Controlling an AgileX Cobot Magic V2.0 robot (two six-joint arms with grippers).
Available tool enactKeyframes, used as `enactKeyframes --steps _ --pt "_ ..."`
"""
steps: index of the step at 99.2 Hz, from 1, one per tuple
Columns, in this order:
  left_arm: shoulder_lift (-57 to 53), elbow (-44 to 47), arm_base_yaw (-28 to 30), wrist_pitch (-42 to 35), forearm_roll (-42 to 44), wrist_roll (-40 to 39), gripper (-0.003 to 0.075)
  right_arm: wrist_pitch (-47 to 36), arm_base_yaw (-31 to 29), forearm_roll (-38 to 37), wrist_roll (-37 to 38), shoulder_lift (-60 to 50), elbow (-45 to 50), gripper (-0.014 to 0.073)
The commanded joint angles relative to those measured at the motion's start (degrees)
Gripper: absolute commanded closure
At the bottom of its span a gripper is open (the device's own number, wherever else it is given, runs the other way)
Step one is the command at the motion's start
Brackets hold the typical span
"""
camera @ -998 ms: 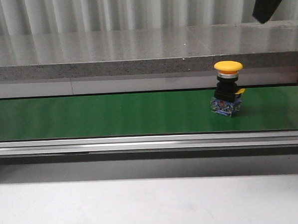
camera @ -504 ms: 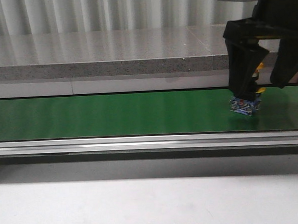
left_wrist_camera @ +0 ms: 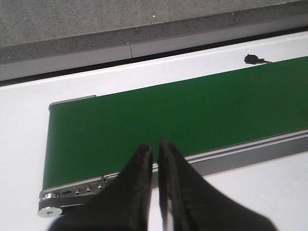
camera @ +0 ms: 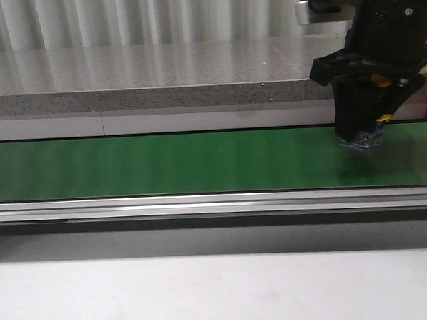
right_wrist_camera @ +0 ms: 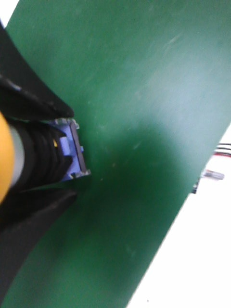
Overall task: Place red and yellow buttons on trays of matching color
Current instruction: 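Grasp the yellow button and lift it with the right gripper, then carry the yellow button into the yellow tray and release it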
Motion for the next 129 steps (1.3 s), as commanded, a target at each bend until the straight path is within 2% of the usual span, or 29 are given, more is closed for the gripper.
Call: enactKeyframes --steps 1,12,28,45,69,99,118,129 --pt "0.39 -1.53 -0.38 -4.13 -0.84 0.01 0.0726 -0.53 -0.38 -0.23 1.01 -4.12 -2.19 0.0525" --pt "0.39 -1.53 -0.38 -4.13 -0.84 0.01 0.0726 0.02 -0.94 -2.69 7.41 -6.65 -2.19 0.0525" --pt "0.39 -1.53 -0.38 -4.13 -0.84 0.01 0.0726 3.44 -2.93 -11.18 18.07 -11.29 -2.19 0.0525" --pt "0.39 -1.53 -0.38 -4.13 -0.84 0.01 0.0726 9.39 -7.83 -13.65 21.23 -16.63 -2.14 0.0525" --pt "0.39 -1.53 -0.38 -4.13 -0.84 0.01 0.0726 10.87 -22.75 -13.65 21.28 -22.68 0.24 0.0525" --pt "0.39 -1.53 -0.38 -4.13 -0.84 0.01 0.0726 6.57 -44.26 -13.5 22.65 -23.75 2.72 0.0525" --pt "0.39 -1.53 -0.38 -4.13 -0.84 0.01 0.0726 6.51 -53.09 -13.55 25.71 -21.75 3.85 0.0525" --pt "0.39 -1.53 -0.38 -4.13 -0.84 0.01 0.0726 2.81 -55.63 -13.55 26.93 -21.51 8.02 0.0525"
